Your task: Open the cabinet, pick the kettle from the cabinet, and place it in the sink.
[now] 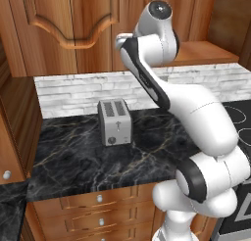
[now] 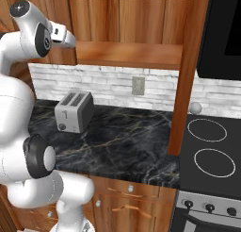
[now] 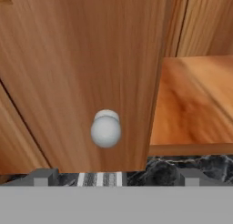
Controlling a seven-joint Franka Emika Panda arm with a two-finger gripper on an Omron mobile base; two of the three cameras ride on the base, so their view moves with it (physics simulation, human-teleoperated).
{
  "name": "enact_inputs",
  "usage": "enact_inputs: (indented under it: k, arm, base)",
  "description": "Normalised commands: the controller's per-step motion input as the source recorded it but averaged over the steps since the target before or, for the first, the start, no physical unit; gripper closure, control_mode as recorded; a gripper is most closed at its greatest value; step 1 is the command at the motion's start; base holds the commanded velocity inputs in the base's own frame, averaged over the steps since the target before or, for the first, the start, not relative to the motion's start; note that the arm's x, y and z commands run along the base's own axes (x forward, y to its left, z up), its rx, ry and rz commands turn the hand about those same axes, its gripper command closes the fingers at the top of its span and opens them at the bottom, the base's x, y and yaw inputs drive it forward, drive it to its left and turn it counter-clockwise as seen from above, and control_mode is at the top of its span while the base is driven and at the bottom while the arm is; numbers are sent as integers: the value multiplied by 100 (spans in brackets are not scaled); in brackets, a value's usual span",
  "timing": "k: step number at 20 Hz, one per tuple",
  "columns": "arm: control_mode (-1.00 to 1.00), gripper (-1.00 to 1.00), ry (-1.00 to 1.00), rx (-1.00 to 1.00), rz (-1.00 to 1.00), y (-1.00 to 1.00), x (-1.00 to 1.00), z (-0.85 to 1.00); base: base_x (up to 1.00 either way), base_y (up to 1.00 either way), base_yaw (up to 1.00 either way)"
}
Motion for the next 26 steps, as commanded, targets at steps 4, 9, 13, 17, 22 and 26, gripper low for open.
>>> enact_inputs:
  k: [4,9,13,17,22,26]
  arm:
    - [-100,-100,1,0,0,4,21,0]
    - [-100,-100,0,0,0,14,17,0]
    - [-100,-100,0,0,0,12,19,-2]
    - [-100,-100,0,0,0,2,19,-1]
    - [-100,-100,0,0,0,0,18,-6]
    - [-100,-100,0,0,0,0,17,-7]
  base:
    - [0,0,0]
    - [0,0,0]
    - [0,0,0]
    - [0,0,0]
    - [0,0,0]
    - [0,0,0]
